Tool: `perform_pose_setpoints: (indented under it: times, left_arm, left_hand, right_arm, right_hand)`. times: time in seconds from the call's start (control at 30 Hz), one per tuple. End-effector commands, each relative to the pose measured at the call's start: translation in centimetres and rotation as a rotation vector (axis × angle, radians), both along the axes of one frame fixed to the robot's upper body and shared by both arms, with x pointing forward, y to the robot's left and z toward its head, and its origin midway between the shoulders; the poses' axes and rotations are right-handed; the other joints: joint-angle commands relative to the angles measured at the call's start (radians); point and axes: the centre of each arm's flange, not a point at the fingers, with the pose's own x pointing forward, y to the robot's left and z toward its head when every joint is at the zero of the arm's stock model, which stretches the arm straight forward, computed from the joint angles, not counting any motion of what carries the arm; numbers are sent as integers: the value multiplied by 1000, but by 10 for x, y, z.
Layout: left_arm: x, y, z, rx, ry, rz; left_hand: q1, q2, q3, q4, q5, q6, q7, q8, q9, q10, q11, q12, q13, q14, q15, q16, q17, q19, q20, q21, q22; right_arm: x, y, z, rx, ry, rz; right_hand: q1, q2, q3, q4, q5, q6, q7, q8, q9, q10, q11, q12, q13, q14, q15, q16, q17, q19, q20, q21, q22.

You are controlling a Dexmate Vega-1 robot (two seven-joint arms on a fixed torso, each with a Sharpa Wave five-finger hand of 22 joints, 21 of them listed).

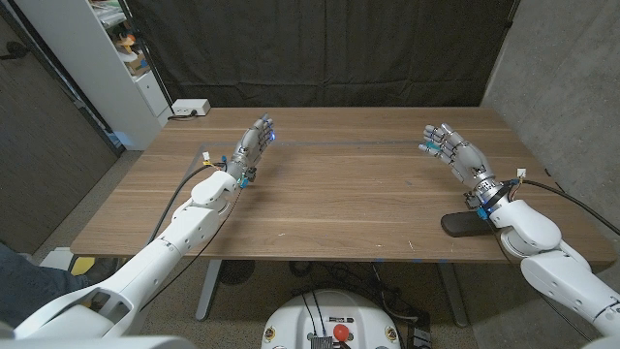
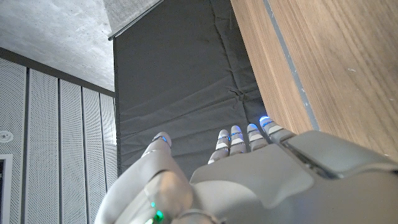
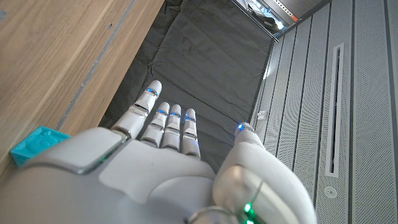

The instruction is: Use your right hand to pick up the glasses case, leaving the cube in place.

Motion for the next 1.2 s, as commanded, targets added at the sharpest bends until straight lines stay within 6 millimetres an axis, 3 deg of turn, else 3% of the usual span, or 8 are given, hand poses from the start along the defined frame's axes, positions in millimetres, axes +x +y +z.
perform_pose_setpoints:
  times: [0.03, 1.2]
  left_arm:
    - [-1, -3, -3, 7, 6, -1]
    - [0, -5, 6, 47, 8, -7]
  left_hand:
    - [1, 8, 0, -8, -4, 6, 6, 1, 3, 3, 0, -3, 2, -1, 2, 3, 5, -13, 1, 4, 5]
    - [1, 10, -1, -11, -5, 6, 5, 1, 4, 4, -3, -3, 2, -3, 2, 3, 5, -14, 0, 4, 5]
  right_arm:
    - [-12, -10, -3, -24, -6, -37]
    - [-35, -27, -23, -10, -12, -100]
  right_hand:
    - [10, -2, 4, -4, 6, 7, 0, 7, 5, 11, 3, 4, 5, 10, -1, 6, 1, 14, 1, 4, 1]
    - [14, -2, 5, -11, 8, 13, -6, 7, 6, 20, -4, 4, 5, 19, -7, 6, -3, 20, -2, 4, 1]
